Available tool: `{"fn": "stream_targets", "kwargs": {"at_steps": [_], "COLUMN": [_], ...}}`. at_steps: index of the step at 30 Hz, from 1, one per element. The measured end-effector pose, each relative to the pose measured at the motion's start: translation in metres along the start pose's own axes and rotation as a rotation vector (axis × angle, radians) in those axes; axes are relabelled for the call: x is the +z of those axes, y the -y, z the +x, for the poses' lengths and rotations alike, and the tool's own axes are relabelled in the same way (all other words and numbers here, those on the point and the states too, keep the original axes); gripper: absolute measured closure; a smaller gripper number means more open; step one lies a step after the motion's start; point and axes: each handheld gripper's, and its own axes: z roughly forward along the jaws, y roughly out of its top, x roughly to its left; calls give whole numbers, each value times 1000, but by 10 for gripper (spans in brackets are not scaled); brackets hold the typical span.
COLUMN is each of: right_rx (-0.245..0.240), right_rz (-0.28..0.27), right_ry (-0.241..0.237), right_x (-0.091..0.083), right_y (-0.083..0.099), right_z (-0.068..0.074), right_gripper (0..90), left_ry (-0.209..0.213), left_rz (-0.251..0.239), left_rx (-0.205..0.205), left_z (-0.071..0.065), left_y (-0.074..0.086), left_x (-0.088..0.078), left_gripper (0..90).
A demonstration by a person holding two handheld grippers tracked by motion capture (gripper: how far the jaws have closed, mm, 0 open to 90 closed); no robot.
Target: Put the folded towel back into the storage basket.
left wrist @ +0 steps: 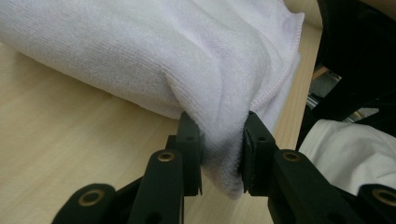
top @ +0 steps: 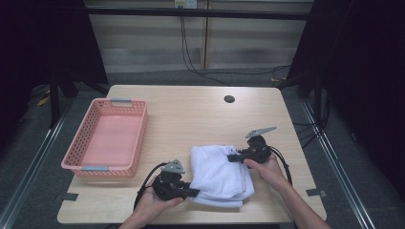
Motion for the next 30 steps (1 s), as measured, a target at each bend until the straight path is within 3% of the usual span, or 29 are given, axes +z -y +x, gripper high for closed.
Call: {"fn": "stream_targets", "kwargs": {"at_steps": [5,14,19,30], "right_rx": [-14,-21,-31,-73], "right_rz": [-14,-69,-96,-132], "right_ry": [-1,-7,-14,-40], "right_x": [-2,-11,-14,-13], "right_y": [-15,-45,-63,-97], "right_z": [3,1,3,15], "right_gripper": [700,702,702,703], "left_ry": [-5,-26,-45,-77], "left_rz": [-22,-112,-130,-166], "left_rx": [-2,4,12,3], "left_z": [4,14,18,27], "left_y": [-5,-30,-39,-40], "left_x": [-8,-34,-48,-73], "left_gripper": [729,732,732,732]}}
